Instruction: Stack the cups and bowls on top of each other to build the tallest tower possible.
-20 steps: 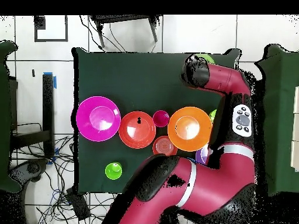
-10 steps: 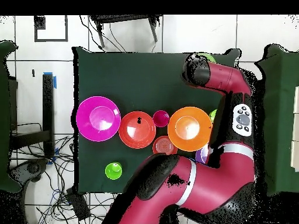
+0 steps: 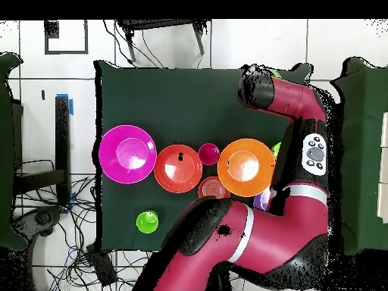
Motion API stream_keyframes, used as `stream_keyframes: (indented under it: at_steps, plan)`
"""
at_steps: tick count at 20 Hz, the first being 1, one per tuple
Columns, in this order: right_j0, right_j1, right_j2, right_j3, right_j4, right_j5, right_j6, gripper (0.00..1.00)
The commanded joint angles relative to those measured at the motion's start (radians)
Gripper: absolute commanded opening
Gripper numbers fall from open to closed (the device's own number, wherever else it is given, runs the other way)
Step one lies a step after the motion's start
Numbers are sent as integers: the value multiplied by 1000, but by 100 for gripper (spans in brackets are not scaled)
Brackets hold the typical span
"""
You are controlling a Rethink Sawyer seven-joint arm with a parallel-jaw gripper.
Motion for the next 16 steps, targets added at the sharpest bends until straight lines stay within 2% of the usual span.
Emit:
stream_keyframes:
  at_steps: [1,5,8,16]
  plan:
    - [13,123,46,24,-25,99,-43,0]
    - [16,112,34,50,-17,80,-28,0]
    - [25,74,19,108,-18,60,-16,0]
    - [21,21,26,178,-11,72,-36,0]
